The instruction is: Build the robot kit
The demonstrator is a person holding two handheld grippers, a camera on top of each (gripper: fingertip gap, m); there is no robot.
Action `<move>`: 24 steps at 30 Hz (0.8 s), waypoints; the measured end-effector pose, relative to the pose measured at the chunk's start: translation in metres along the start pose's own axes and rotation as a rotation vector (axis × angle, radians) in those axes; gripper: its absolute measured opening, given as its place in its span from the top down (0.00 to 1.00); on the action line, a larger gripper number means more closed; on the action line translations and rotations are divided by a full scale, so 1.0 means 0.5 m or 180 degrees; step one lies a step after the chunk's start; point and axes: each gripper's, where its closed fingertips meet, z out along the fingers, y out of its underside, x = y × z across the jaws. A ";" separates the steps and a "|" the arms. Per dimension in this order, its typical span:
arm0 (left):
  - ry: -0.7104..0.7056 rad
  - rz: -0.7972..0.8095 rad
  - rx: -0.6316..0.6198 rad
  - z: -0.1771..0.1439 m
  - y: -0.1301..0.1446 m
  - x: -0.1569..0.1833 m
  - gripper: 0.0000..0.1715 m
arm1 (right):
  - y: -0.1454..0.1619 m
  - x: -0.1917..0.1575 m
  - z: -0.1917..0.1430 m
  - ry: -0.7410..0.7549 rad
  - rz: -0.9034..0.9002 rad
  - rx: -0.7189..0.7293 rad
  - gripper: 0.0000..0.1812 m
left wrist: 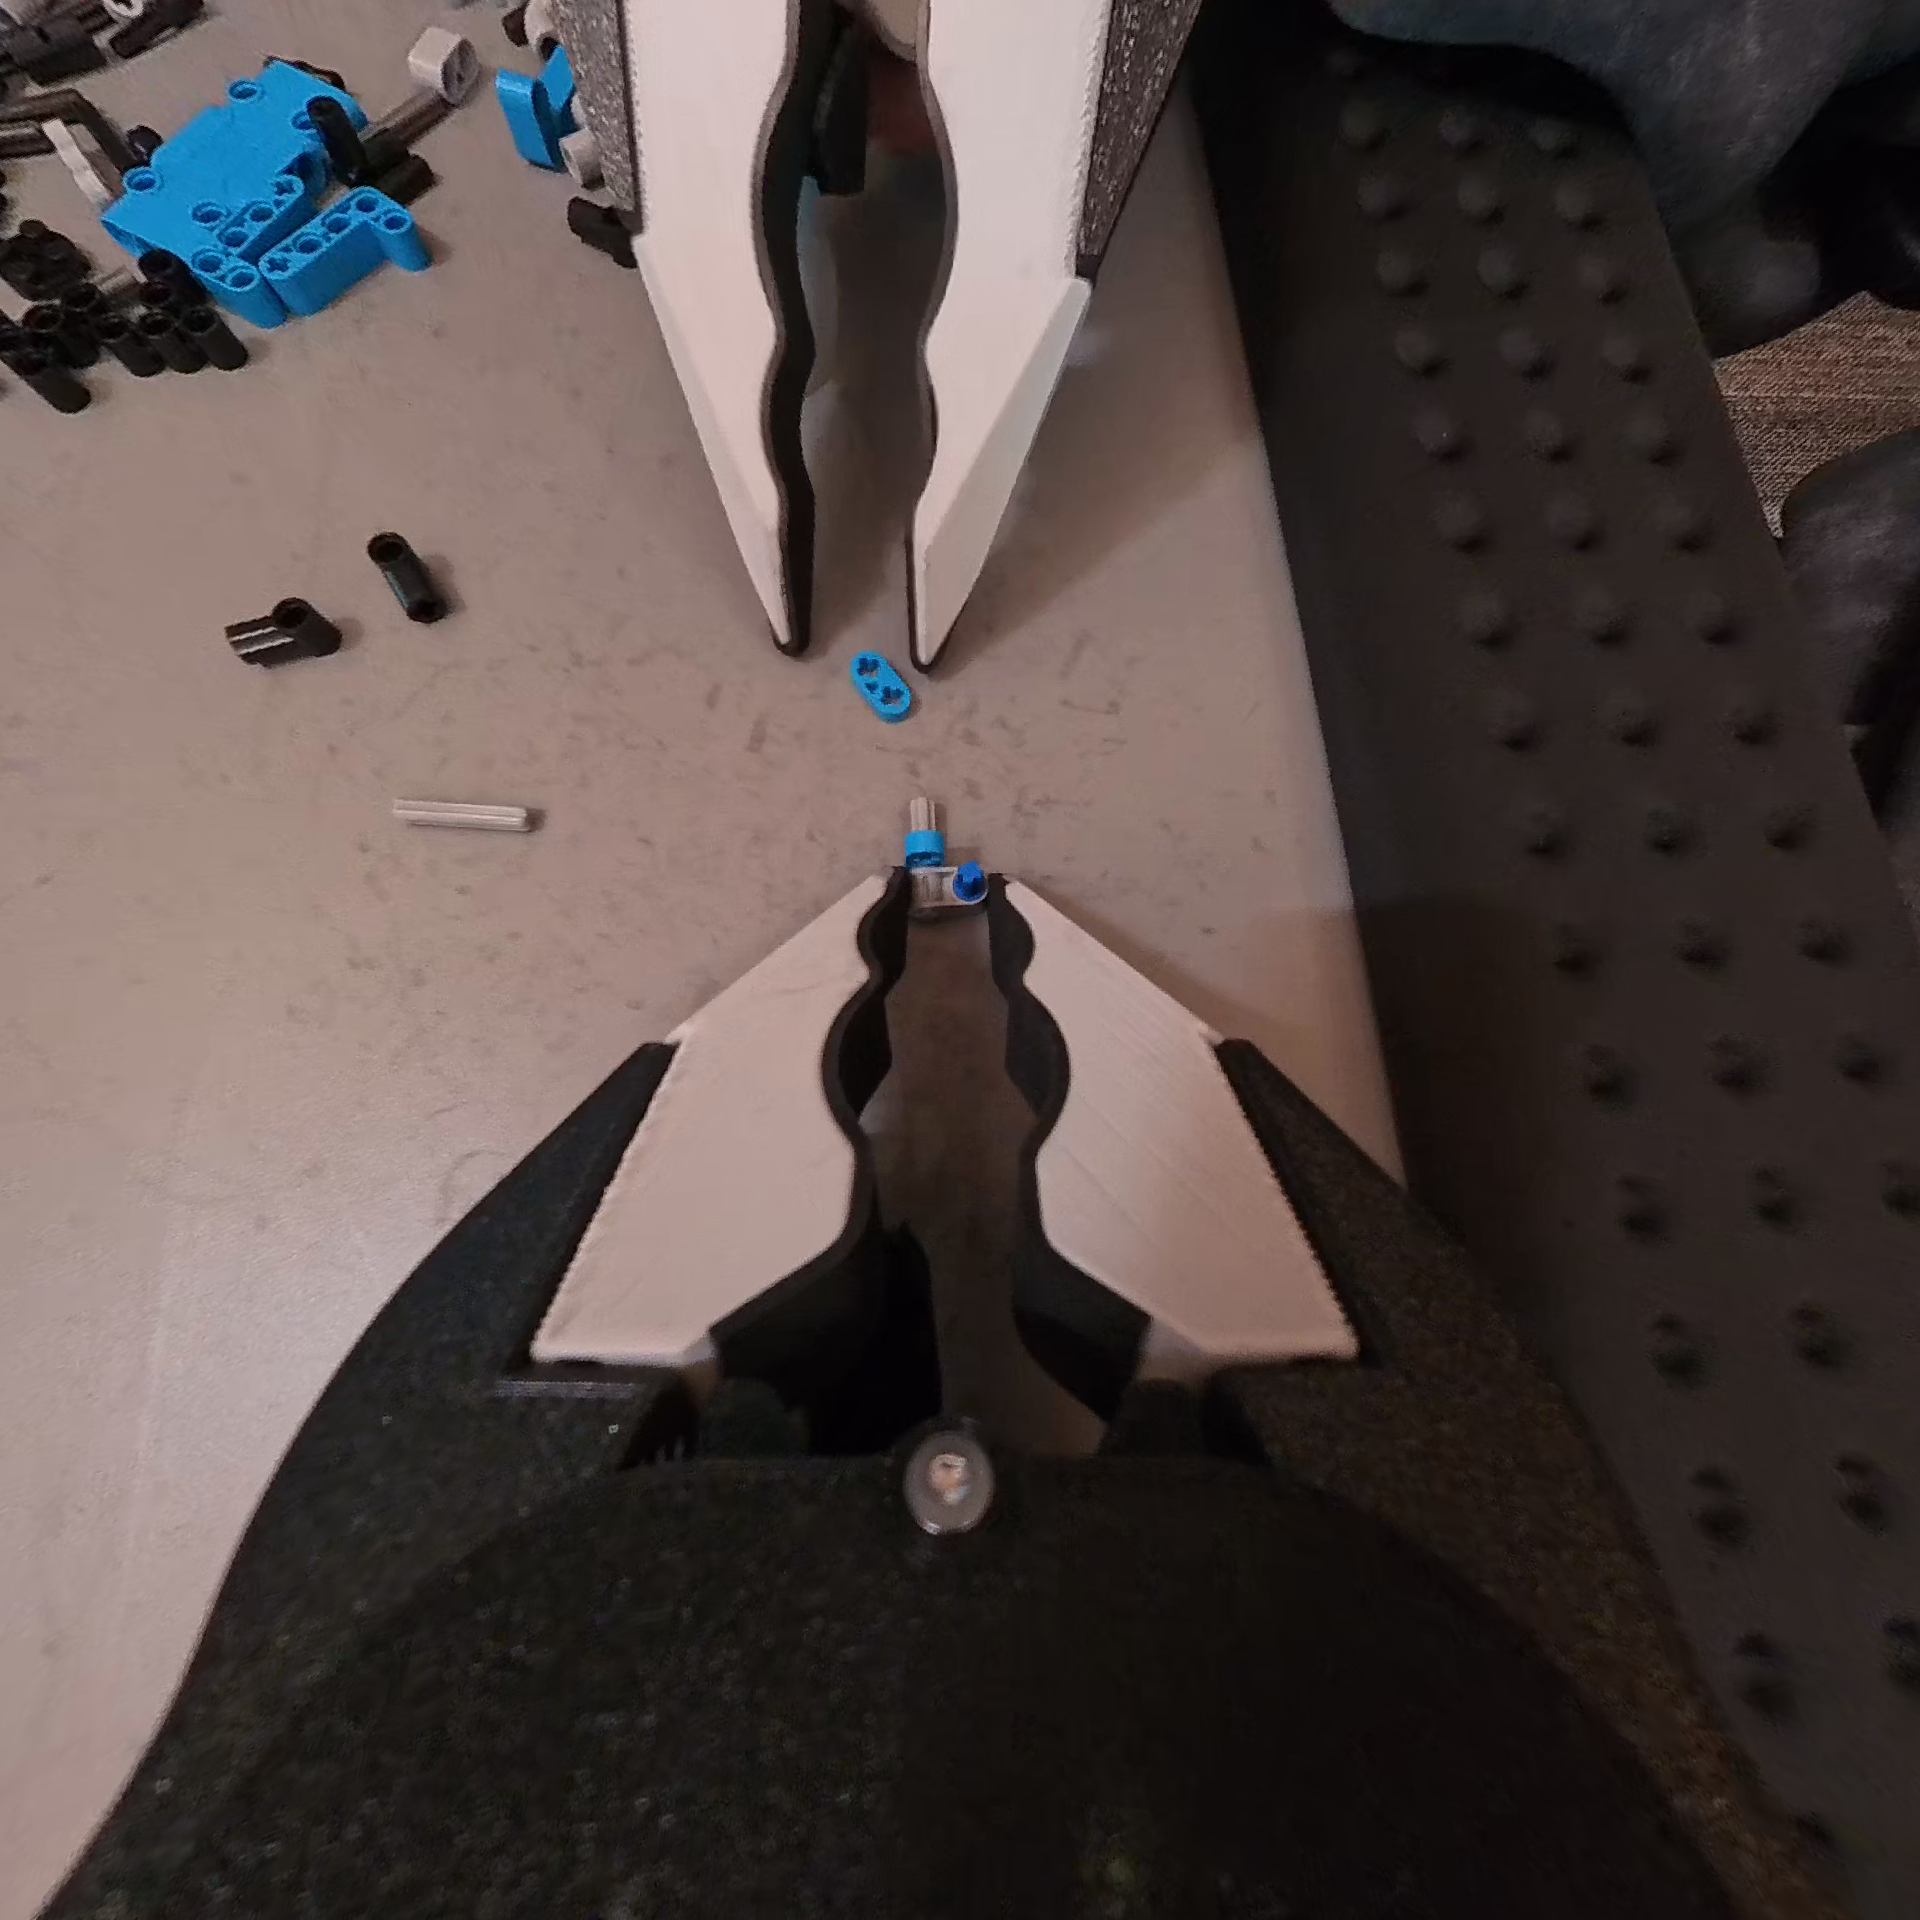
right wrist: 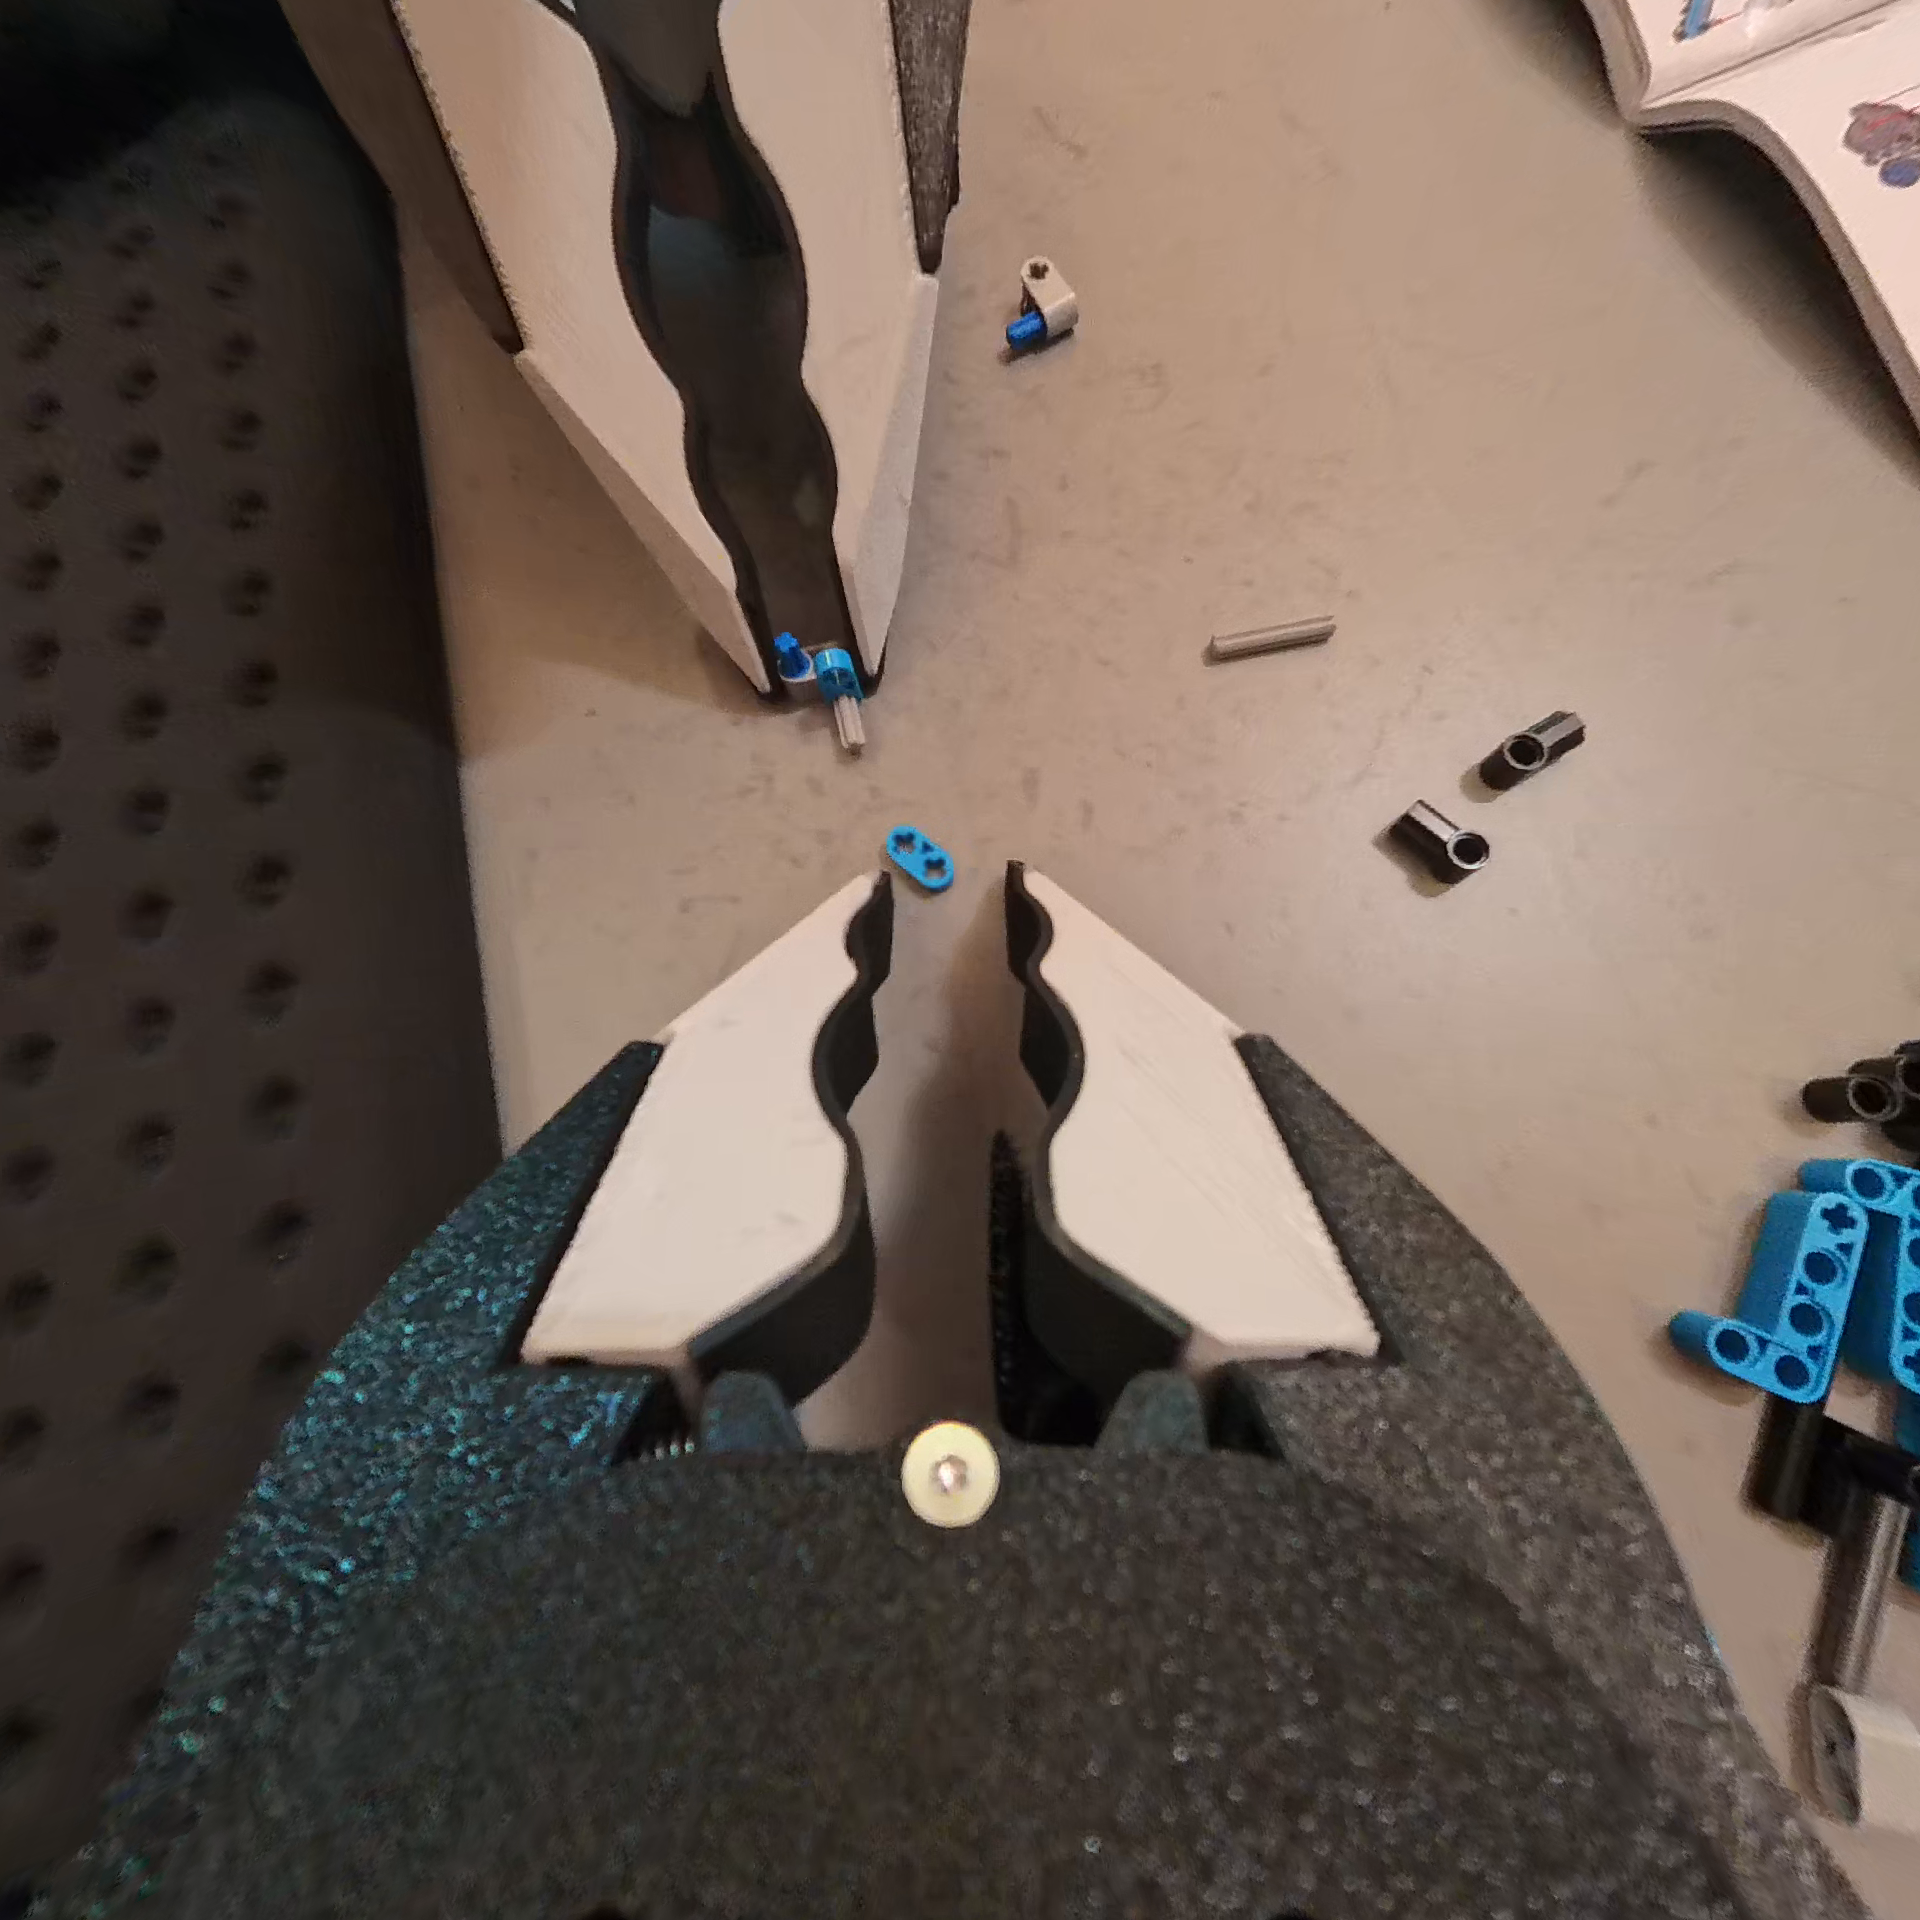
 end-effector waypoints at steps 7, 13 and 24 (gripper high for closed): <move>0.0001 0.0000 0.0000 0.000 0.000 0.000 0.91 | -0.010 -0.005 -0.003 0.0047 -0.0191 -0.0042 0.91; 0.0015 0.0003 -0.0001 0.000 0.001 0.001 0.91 | 0.008 -0.021 -0.005 0.0206 -0.1188 -0.0866 0.90; 0.0077 0.0086 -0.0007 -0.009 0.011 0.005 0.91 | 0.001 -0.006 0.009 -0.0229 -0.1604 -0.1541 0.96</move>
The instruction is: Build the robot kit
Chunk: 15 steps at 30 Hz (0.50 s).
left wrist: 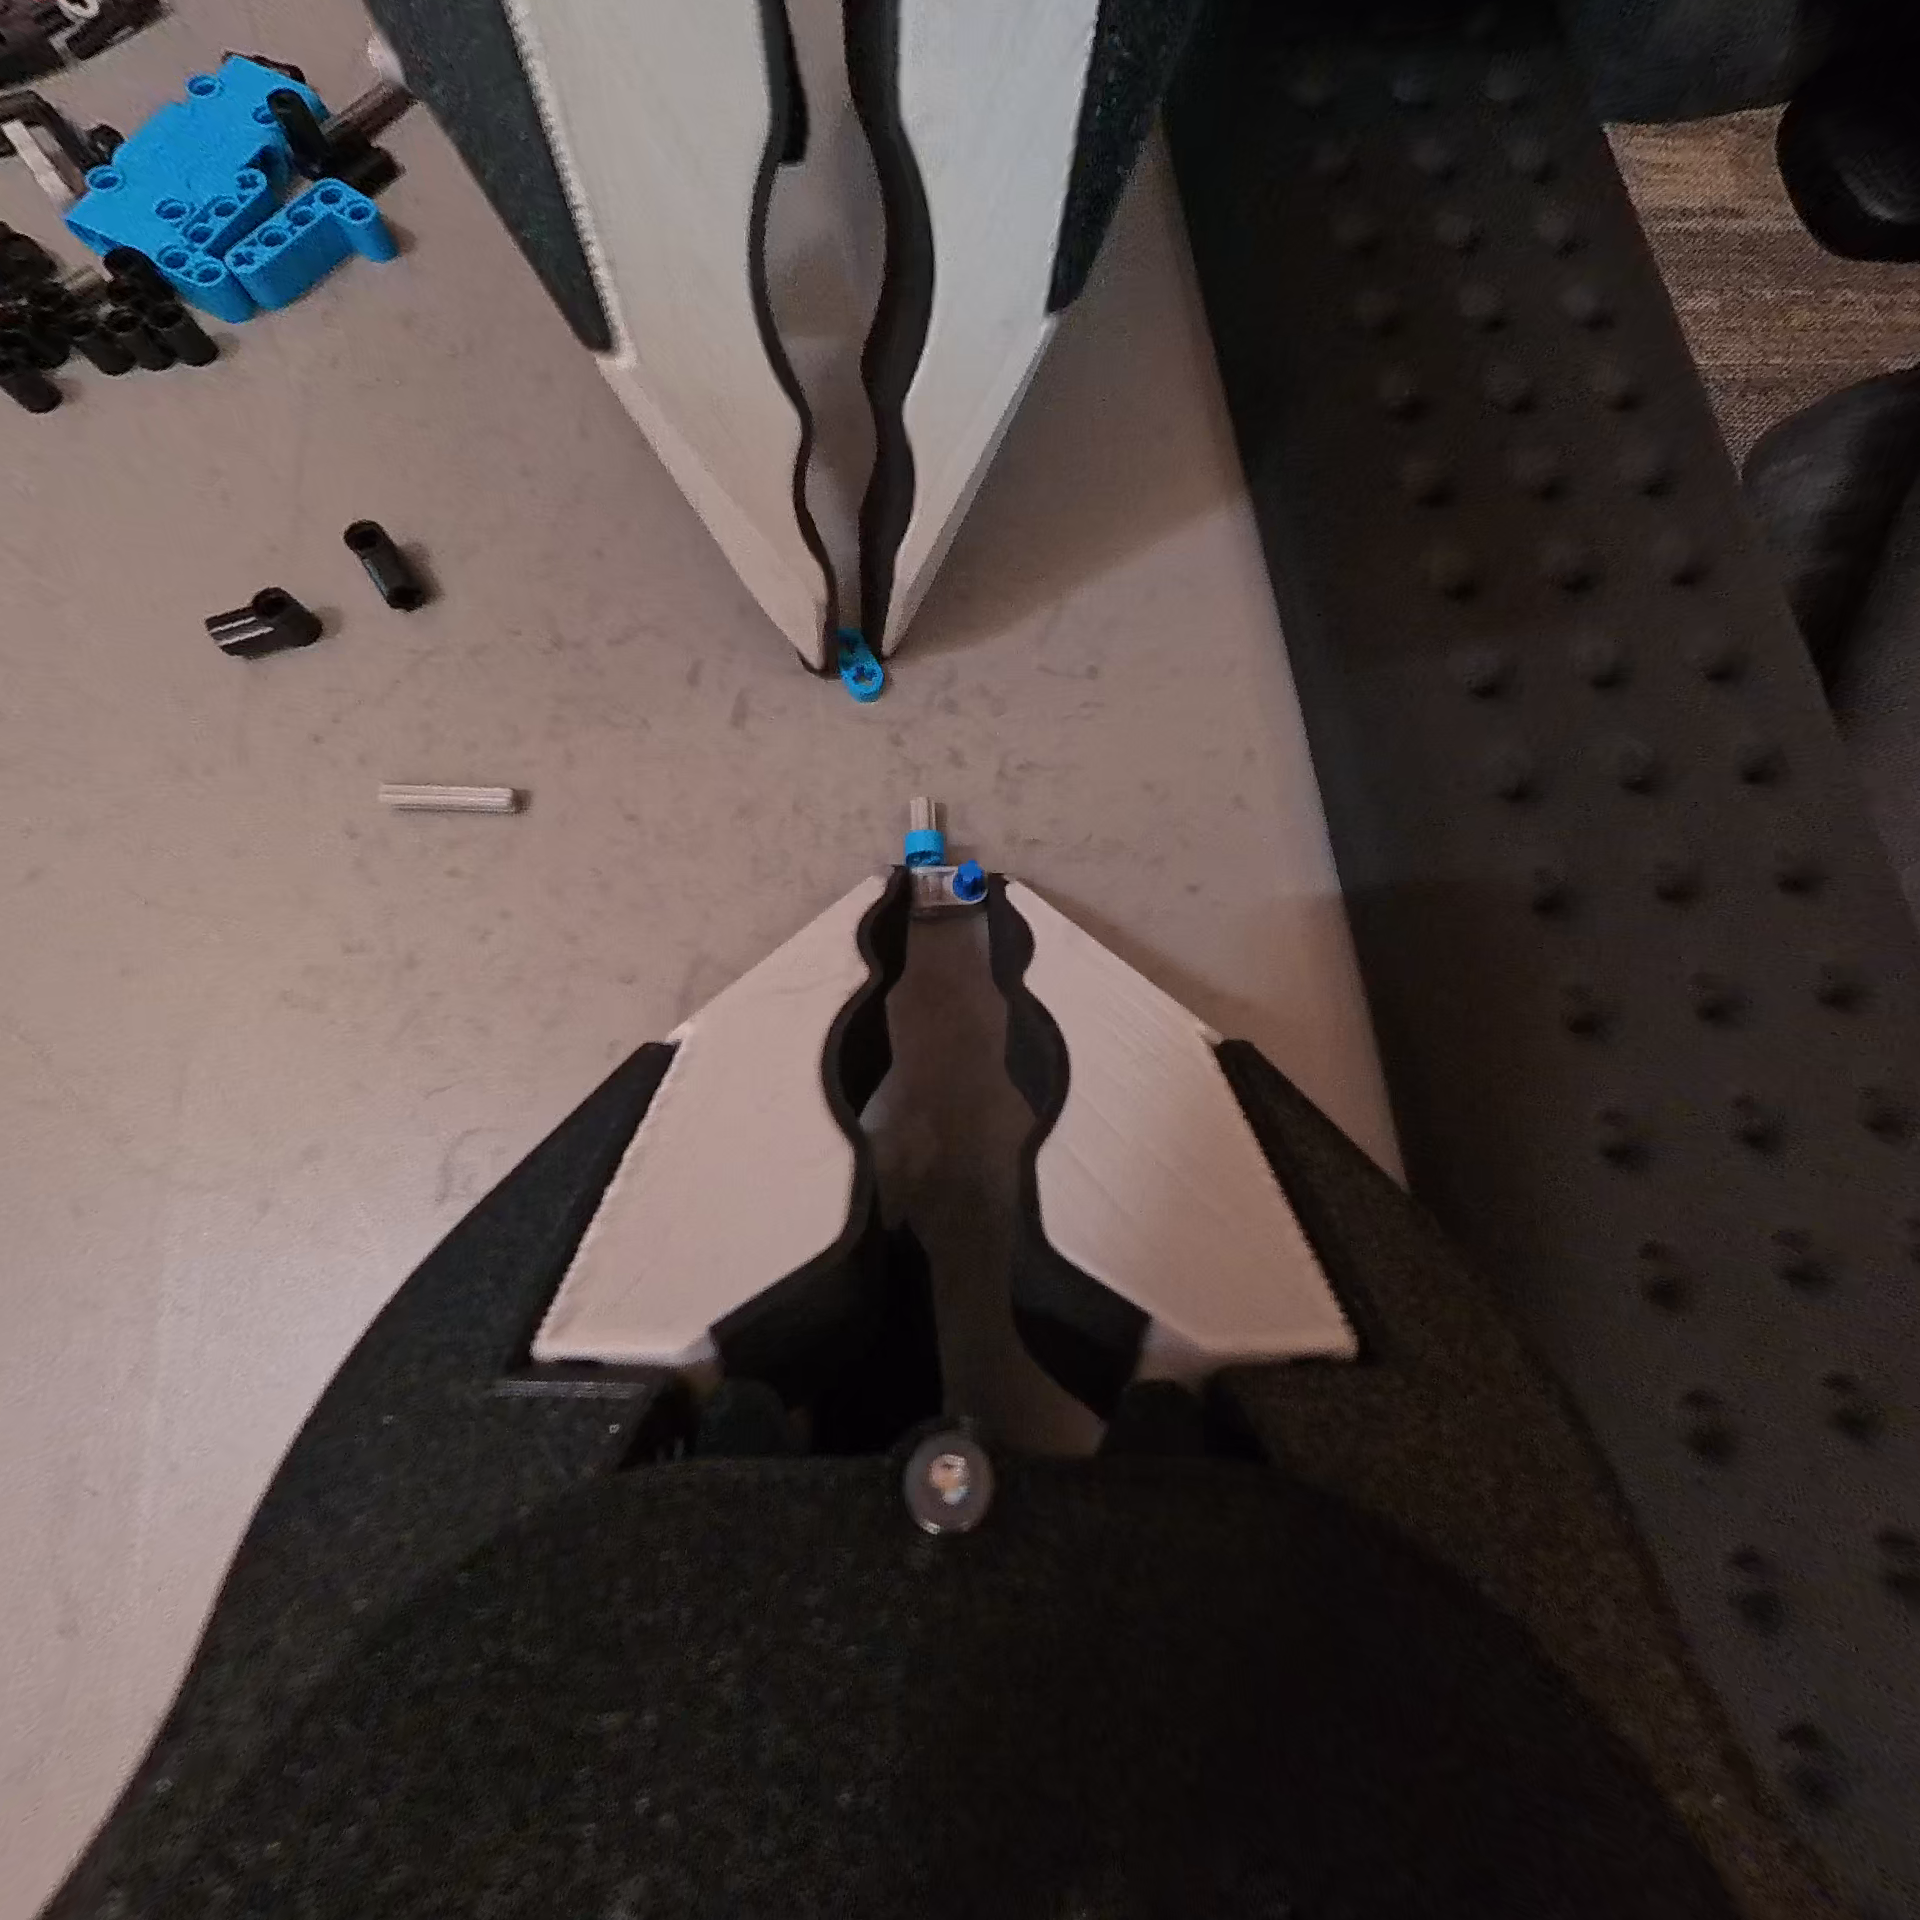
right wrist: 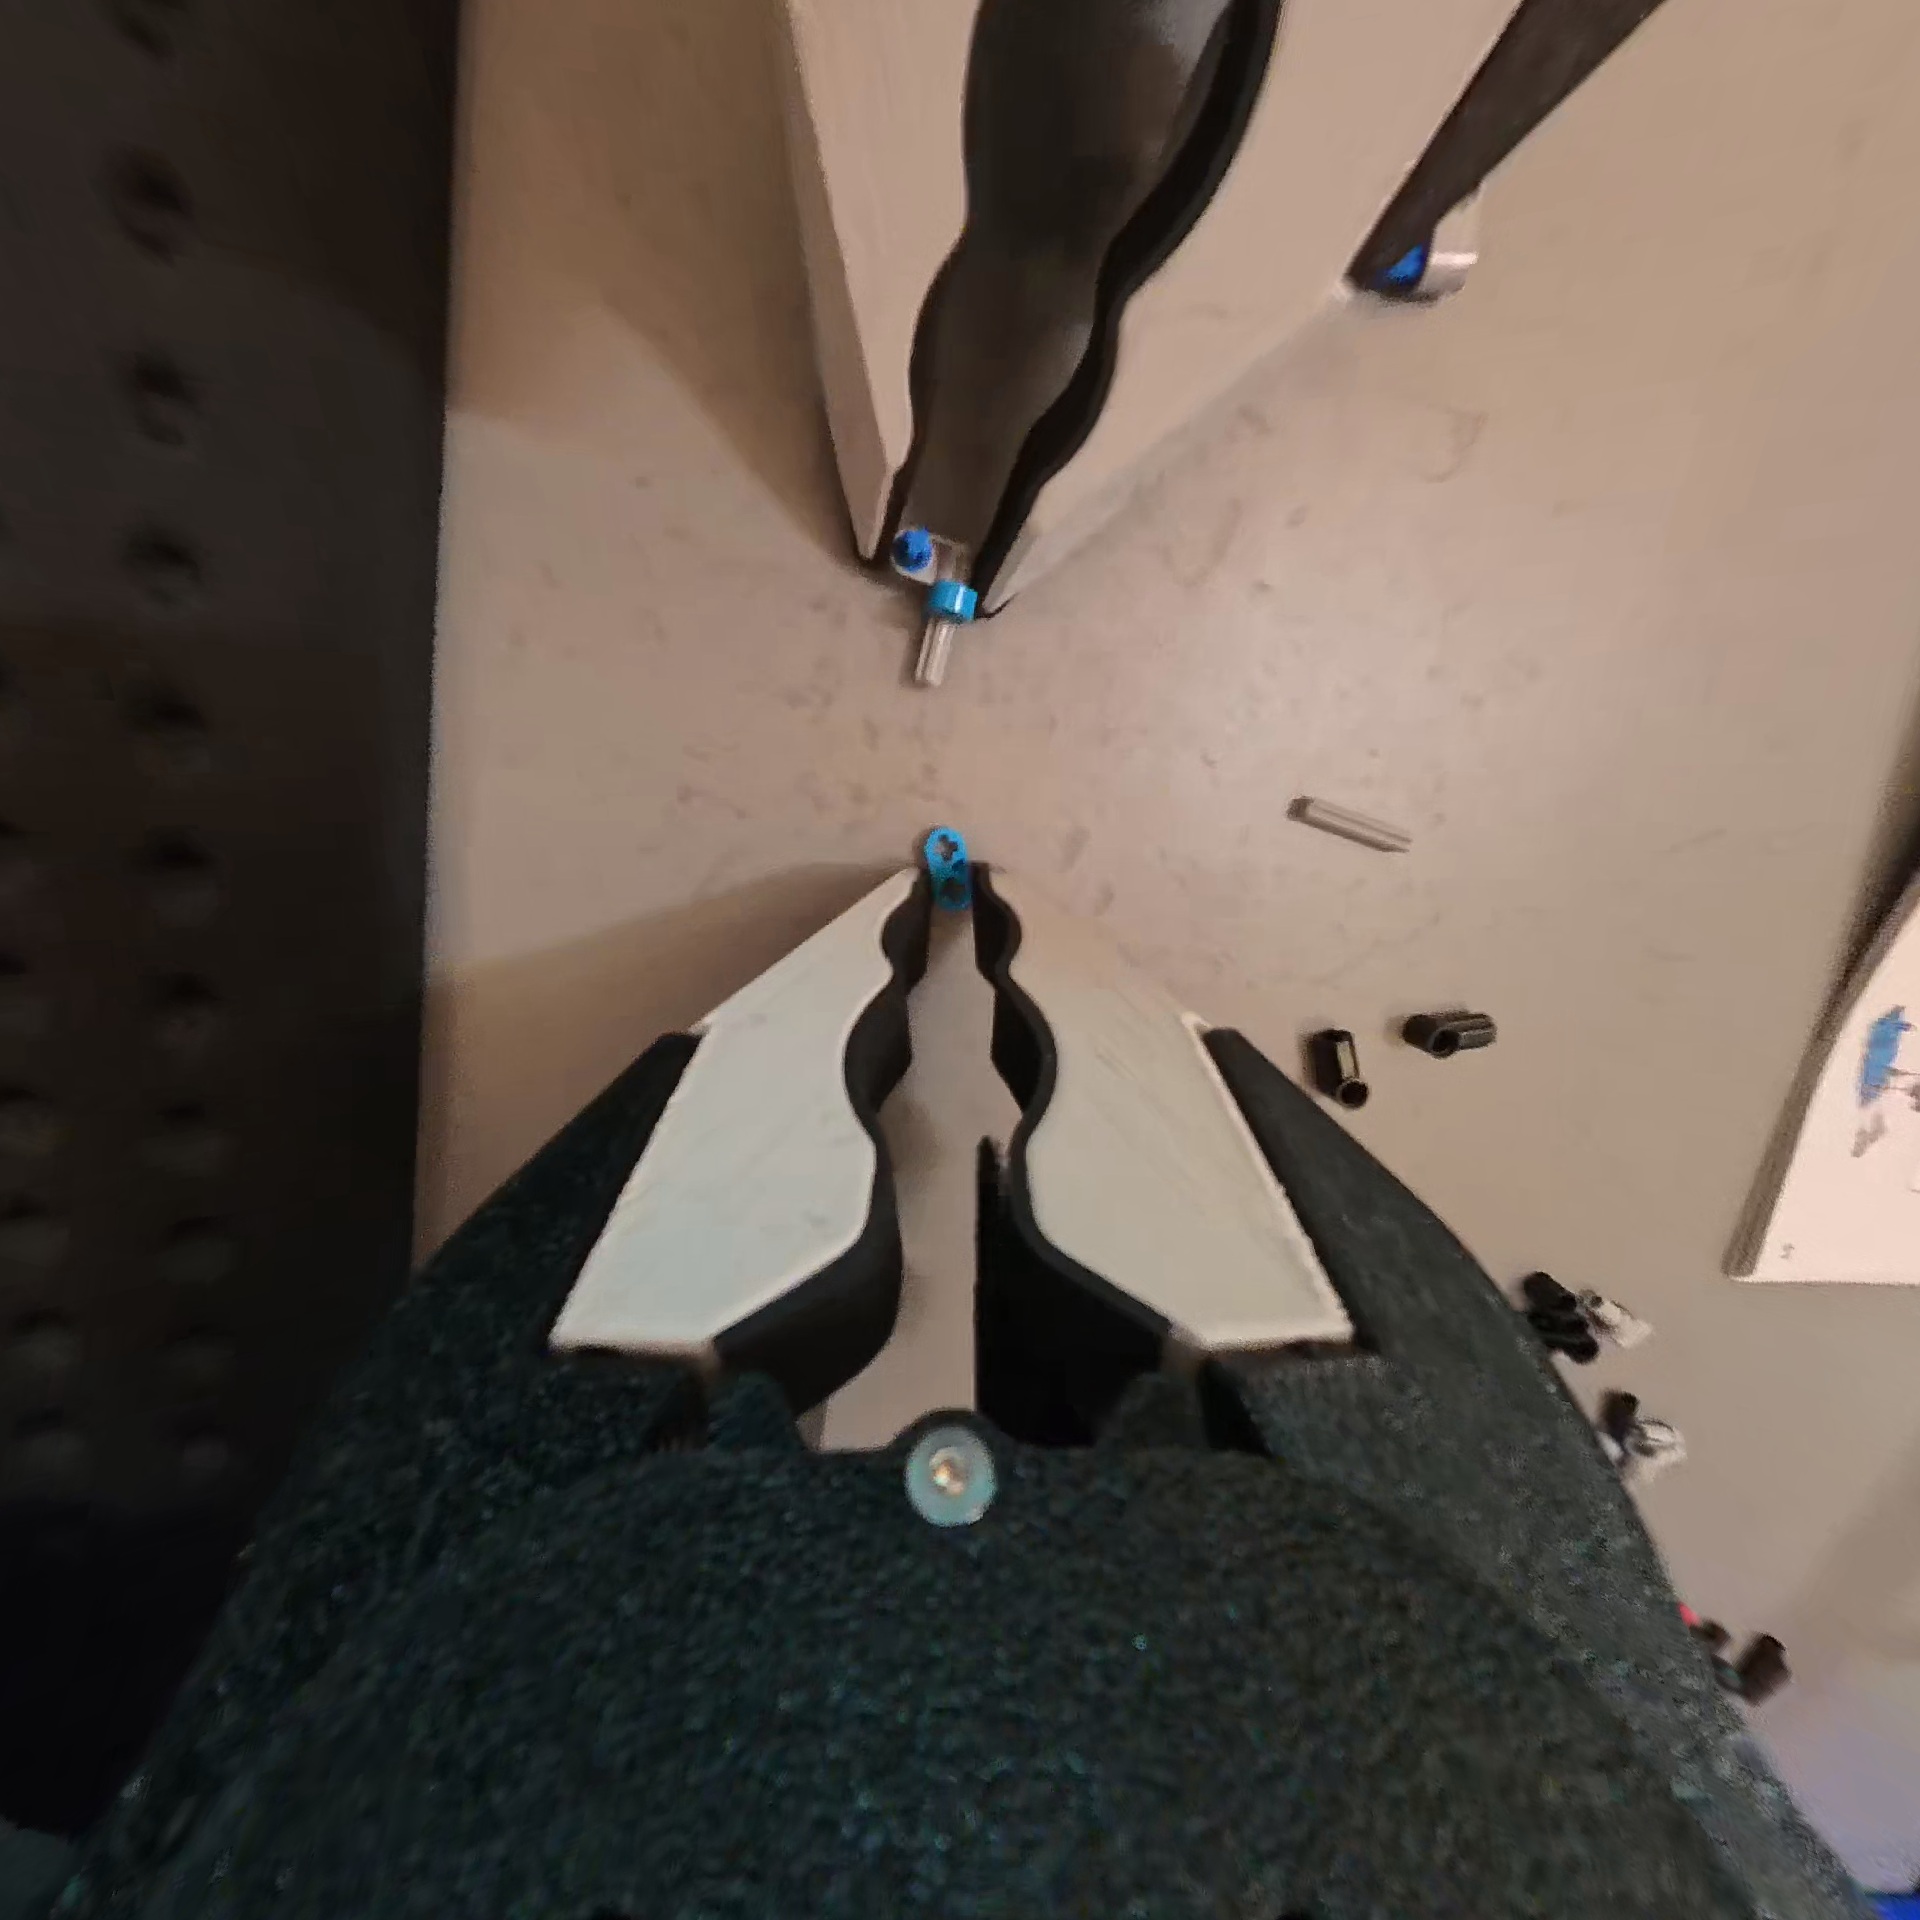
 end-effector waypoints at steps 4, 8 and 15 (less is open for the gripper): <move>-0.0006 0.0008 0.0000 0.000 -0.001 -0.001 0.91 | -0.001 0.000 0.001 -0.0114 0.0148 0.0057 0.96; -0.0349 0.0145 0.0049 -0.004 -0.008 -0.030 0.92 | -0.028 0.015 -0.002 -0.0029 0.0480 0.0634 0.96; -0.0151 -0.0367 0.0991 -0.064 -0.084 -0.052 0.92 | -0.107 0.067 -0.089 -0.0513 0.1850 0.2597 0.97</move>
